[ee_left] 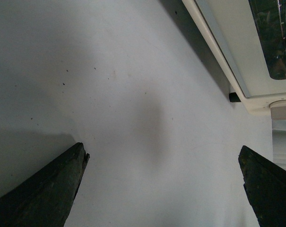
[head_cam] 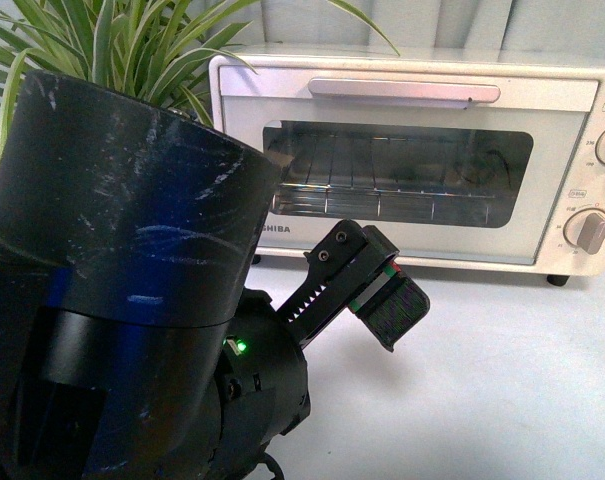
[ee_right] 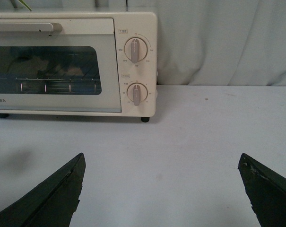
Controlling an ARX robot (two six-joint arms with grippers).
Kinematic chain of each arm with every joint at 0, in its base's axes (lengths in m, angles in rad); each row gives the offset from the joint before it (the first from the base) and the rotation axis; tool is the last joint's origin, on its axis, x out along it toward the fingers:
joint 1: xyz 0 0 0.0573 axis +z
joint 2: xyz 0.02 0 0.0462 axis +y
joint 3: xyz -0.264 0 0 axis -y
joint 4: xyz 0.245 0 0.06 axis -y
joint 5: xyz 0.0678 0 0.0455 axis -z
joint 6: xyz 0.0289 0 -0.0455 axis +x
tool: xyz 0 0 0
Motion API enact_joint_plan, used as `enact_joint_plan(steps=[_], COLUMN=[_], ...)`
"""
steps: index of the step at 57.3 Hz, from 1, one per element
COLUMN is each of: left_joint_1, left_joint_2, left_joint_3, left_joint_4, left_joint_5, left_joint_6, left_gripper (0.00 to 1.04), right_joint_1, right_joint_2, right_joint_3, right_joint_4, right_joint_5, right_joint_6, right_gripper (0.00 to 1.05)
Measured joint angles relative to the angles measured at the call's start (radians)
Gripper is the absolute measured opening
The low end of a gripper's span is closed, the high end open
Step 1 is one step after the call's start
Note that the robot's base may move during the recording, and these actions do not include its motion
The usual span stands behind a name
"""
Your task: Open oven
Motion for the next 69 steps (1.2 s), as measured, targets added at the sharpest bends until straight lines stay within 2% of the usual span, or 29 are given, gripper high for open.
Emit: enact_joint_plan(steps=[13,15,18,20,33,42,54,69], left_joint_1=[0.003,0.003,0.004,0.005,0.01,0.013,0.014,0.016], left_joint_2=[0.011,0.011,0.011,0.011,0.011,0.011,0.01,0.008], left_joint_3=[0.012,0.012,0.013,0.013,0.013,0.013,0.013,0.013], left_joint_4=[-0.007,-0.007,-0.011,-0.011,-0.012,-0.012,-0.013,-0.014], left_joint_5=[-0.001,-0.001,0.0,-0.001,0.003,0.006,0.006,0.008], left_joint_6=[-0.004,-0.005,-0.006,-0.006,-0.008,-0.01,-0.013,-0.017], left_gripper=[0.98,0.98,0.98,0.98,0.98,0.98,0.98,0.98], right_joint_1=[0.0,-0.011,-0.024,-0.012,0.112,0.185,0.296,0.331], right_joint_2=[0.0,0.005,0.056,0.119,0.524,0.758,1.036,1.264], right_joint_3=[0.0,0.001,0.007,0.019,0.192,0.328,0.56,0.784], right_joint_4=[0.0,-0.005,0.013,0.048,0.285,0.346,0.323,0.242], right_joint_5=[0.0,-0.031,-0.138,-0.147,-0.039,0.035,0.118,0.174], right_joint_6=[0.0,0.022,0.105,0.153,0.209,0.206,0.22,0.286], right_gripper=[0.95,0.95,0.95,0.95,0.95,0.95,0.95,0.95])
